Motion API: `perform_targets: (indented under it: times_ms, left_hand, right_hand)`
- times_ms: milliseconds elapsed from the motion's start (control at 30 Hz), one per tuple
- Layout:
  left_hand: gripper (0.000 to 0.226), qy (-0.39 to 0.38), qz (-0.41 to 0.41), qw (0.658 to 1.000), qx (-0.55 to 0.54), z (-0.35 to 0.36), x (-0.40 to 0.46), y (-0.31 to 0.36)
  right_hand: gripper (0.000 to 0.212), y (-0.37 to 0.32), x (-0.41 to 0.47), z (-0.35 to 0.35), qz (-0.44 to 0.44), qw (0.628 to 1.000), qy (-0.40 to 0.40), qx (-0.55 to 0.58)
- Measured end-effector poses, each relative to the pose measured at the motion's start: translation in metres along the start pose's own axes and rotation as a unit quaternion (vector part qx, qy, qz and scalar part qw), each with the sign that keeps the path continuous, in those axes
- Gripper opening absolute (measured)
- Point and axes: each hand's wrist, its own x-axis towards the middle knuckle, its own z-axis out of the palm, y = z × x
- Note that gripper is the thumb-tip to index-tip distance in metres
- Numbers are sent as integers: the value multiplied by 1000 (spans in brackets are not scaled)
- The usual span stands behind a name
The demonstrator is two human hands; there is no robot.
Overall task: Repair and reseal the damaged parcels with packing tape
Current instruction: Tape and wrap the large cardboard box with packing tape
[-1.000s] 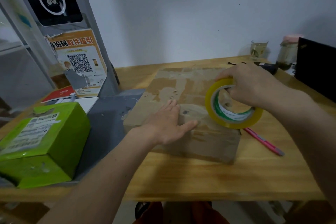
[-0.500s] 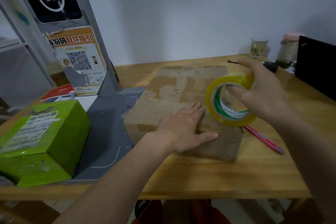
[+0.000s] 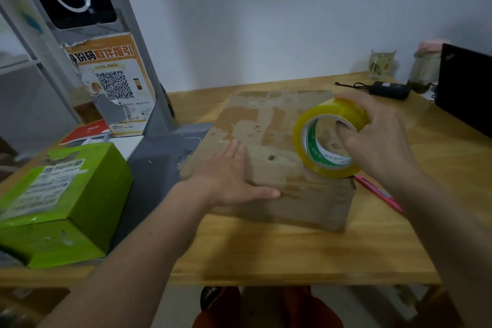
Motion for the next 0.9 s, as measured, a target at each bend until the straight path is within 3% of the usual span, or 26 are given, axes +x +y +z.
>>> perform_targets:
  times_ms: [133, 333, 467, 733, 900]
  left_hand:
    - [147, -10, -55, 998, 42, -7, 4, 7]
    - [132, 41, 107, 993, -12, 9, 25, 55]
    - [129, 66, 98, 993, -26, 16, 31, 57]
    - [132, 51, 81, 995, -29, 10, 23, 60]
    - [133, 35, 76, 996, -28, 9, 23, 60]
  right_hand:
    - [46, 2, 3, 1, -1, 1000, -5, 10]
    - [56, 10, -1, 4, -10, 998, 28, 53]
    - [54, 20, -8, 7, 10, 988, 53, 143]
    - [60, 30, 19, -54, -65, 994, 10, 88]
    - [60, 72, -1, -55, -36, 993, 1, 116]
